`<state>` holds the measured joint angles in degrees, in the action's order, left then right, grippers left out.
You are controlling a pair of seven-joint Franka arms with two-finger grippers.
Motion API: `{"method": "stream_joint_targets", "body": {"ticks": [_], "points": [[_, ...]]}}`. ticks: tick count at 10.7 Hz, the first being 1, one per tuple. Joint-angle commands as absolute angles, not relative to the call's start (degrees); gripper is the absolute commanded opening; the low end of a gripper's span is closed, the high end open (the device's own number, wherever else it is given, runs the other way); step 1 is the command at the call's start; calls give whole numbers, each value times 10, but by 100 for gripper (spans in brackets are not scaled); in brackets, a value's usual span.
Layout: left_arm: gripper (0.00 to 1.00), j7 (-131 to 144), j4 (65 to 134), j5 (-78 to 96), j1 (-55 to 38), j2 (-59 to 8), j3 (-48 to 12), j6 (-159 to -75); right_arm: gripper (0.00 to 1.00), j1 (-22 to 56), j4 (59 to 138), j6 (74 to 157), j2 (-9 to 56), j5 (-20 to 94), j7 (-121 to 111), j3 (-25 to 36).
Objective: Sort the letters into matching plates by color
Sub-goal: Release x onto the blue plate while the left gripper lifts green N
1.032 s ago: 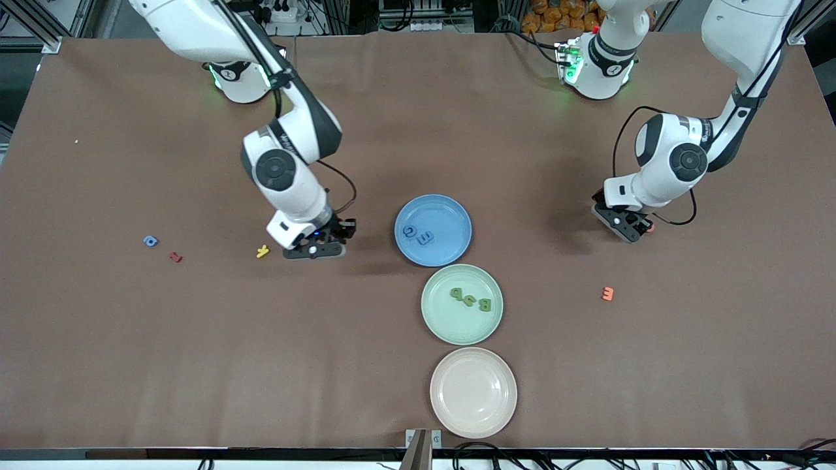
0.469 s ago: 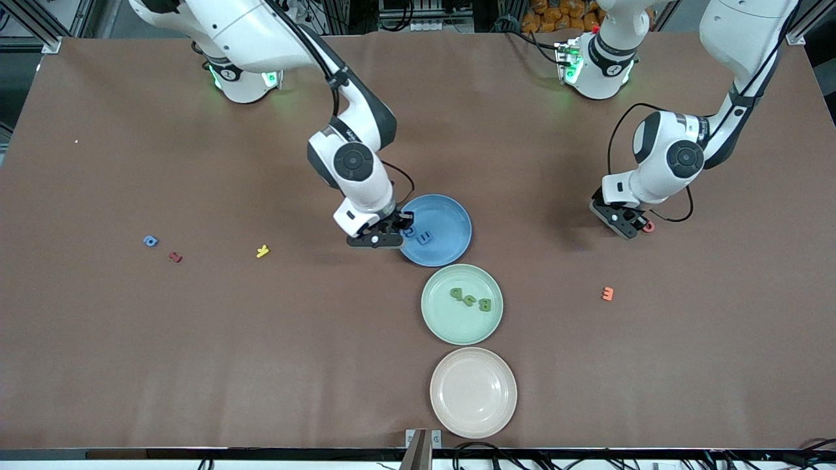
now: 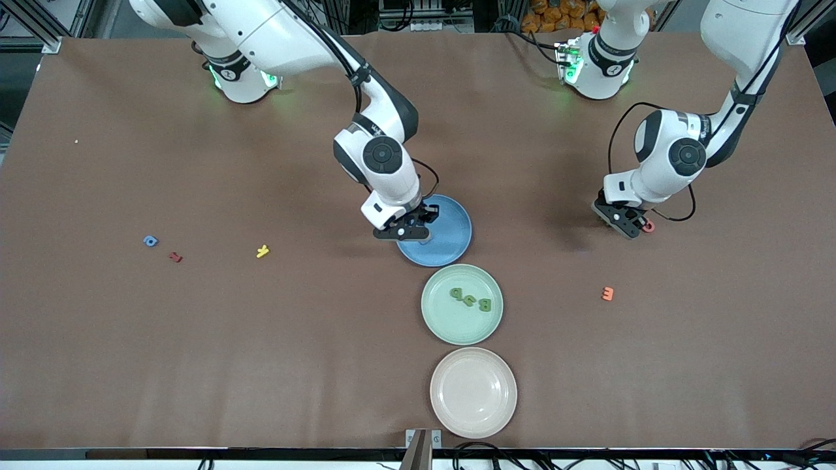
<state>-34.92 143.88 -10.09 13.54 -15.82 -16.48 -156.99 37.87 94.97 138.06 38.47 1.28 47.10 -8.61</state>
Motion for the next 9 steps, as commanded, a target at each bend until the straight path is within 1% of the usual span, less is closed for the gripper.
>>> {"method": "stream_joint_targets", "body": {"ticks": [1, 4, 7, 9], "points": [[0, -377, 1437, -112, 156, -108, -170, -1573, 100, 378, 926, 1372, 400, 12, 498, -91], [0, -367, 1395, -101, 156, -102, -179, -1573, 100, 360, 930, 1347, 389, 11, 423, -89], [0, -302, 1335, -98, 156, -110, -211, -1563, 100, 300, 935, 1339, 381, 9, 297, -73], [0, -253, 1287, -98, 149, -118, -221, -1514, 100, 262, 942, 1332, 368, 9, 232, -57]]}}
